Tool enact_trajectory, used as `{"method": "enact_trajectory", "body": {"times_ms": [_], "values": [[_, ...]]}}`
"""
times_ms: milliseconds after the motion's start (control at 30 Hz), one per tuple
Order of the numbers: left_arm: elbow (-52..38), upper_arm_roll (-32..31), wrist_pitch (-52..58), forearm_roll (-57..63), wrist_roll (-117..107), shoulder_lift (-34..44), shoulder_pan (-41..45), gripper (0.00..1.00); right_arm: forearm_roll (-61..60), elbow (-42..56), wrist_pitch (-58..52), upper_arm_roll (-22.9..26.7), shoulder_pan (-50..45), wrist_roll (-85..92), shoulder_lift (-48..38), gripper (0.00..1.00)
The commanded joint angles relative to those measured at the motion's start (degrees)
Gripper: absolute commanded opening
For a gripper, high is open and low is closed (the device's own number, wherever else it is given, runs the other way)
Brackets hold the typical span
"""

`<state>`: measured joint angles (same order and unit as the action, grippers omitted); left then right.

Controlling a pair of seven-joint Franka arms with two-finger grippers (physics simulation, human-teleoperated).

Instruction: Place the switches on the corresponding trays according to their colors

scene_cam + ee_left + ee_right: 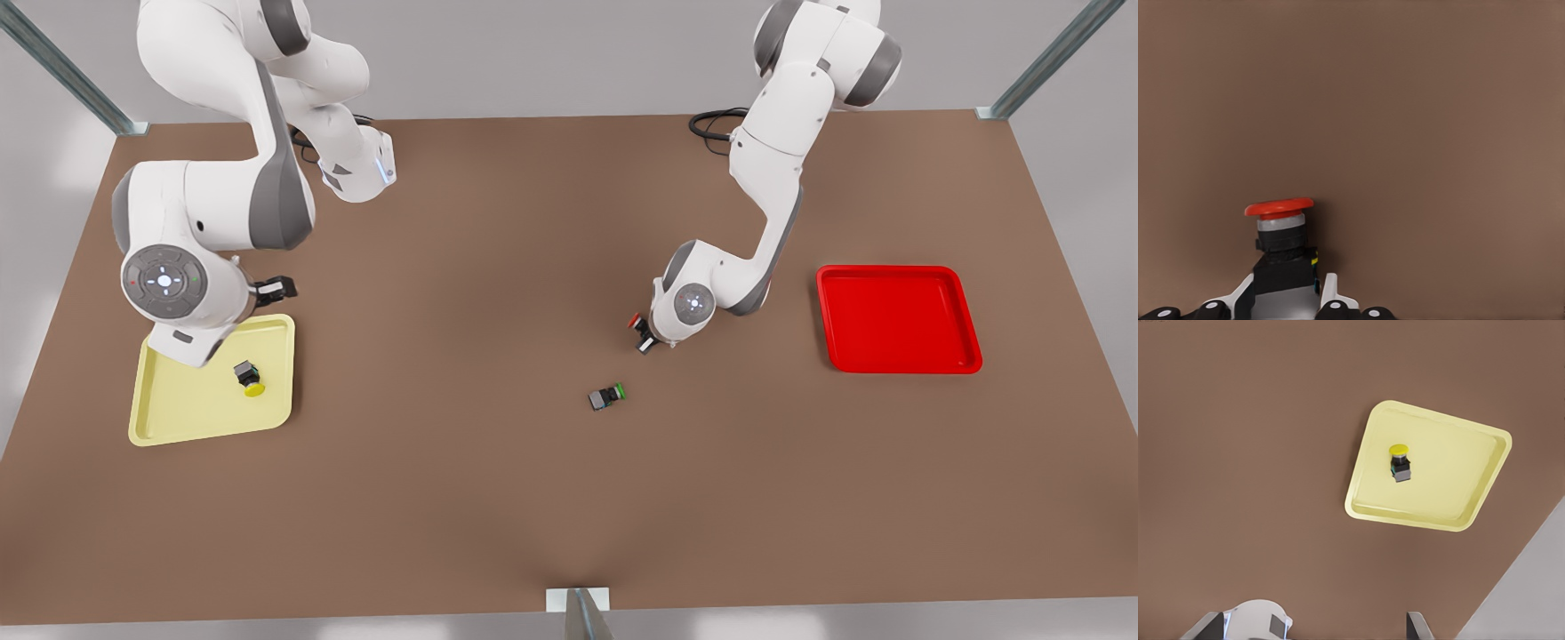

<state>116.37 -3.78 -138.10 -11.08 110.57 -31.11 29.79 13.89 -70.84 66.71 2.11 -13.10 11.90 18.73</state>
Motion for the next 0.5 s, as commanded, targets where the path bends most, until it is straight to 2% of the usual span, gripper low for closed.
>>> {"method": "enact_trajectory", "body": {"times_ms": [0, 100, 467], "values": [[-0.1, 0.0, 0.0, 0.0, 0.0, 0.0, 0.0, 0.52, 0.3, 0.0, 0.0, 0.0, 0.0, 0.0, 0.0, 1.00], [0.0, 0.0, 0.1, 0.0, -0.1, 0.0, -0.1, 0.47, 0.4, 0.0, -0.2, 0.0, 0.0, 0.1, 0.0, 1.00], [0.5, -0.1, 2.5, 0.0, 0.3, 3.9, -2.1, 0.46, 0.4, 0.1, 0.0, 0.0, 0.1, 0.1, 0.3, 1.00]]}}
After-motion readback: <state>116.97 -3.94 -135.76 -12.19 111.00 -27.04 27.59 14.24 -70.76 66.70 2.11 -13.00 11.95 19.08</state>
